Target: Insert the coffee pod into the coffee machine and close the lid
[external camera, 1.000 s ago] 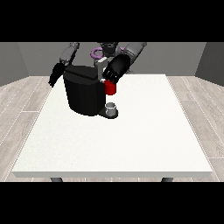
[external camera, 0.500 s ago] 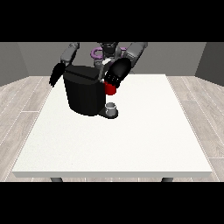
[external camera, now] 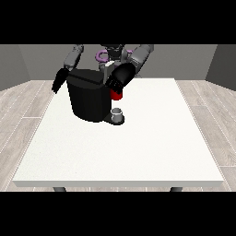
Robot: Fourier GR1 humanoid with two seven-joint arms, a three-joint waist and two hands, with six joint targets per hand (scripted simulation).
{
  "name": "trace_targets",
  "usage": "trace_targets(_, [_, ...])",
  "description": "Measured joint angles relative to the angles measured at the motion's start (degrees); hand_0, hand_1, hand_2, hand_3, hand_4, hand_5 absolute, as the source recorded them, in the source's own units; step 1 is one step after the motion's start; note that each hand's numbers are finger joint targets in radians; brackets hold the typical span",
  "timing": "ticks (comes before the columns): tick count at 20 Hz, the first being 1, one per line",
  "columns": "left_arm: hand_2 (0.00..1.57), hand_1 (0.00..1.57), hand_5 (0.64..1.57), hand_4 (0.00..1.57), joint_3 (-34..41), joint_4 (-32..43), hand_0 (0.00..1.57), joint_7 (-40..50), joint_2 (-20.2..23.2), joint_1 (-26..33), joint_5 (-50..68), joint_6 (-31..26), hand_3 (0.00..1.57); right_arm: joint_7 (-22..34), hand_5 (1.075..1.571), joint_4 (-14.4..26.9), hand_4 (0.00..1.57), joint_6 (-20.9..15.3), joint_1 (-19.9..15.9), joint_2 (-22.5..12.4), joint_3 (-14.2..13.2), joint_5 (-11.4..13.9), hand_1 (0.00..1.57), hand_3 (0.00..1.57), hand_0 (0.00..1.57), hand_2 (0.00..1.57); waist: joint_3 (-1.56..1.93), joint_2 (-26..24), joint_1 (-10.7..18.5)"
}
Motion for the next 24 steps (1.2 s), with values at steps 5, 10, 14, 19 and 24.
trace_targets(5, [1.17,1.22,1.571,0.0,0.39,0.26,1.22,-1.34,1.13,-0.7,-0.42,0.95,0.89,0.94,1.571,-0.77,0.11,0.17,-0.93,-0.07,0.24,0.08,0.0,0.0,0.0,0.0,0.02,0.91,-0.89])
trace_targets(10, [0.98,0.92,1.571,0.0,-0.92,-0.16,0.92,-3.84,1.72,-0.55,-1.92,1.77,0.69,1.98,1.571,-1.09,0.15,-0.53,-0.97,-0.09,0.58,0.99,0.0,0.0,0.0,0.0,0.15,0.98,-0.43])
trace_targets(14, [0.69,0.0,1.571,0.0,-1.48,-0.88,0.0,-5.71,3.05,-1.43,-2.96,2.56,0.55,0.82,1.571,-1.16,0.16,-0.28,-1.38,-0.68,0.17,0.86,0.0,0.0,0.0,0.0,0.26,2.56,-0.54])
trace_targets(19, [0.57,0.0,1.571,0.0,-2.0,-1.11,0.0,-5.2,3.03,-1.23,-4.35,3.8,0.47,0.96,1.571,-0.9,0.21,-1.24,-1.0,0.04,0.8,1.81,0.0,0.0,0.0,0.0,0.28,2.38,-0.17])
trace_targets(24, [0.43,0.0,1.571,0.0,-1.74,-0.85,0.0,-5.13,3.4,-1.39,-4.66,3.66,0.33,1.16,1.571,-0.12,0.12,-0.36,-1.45,-1.46,-0.42,1.27,0.0,0.0,0.0,0.0,0.2,2.12,0.19])
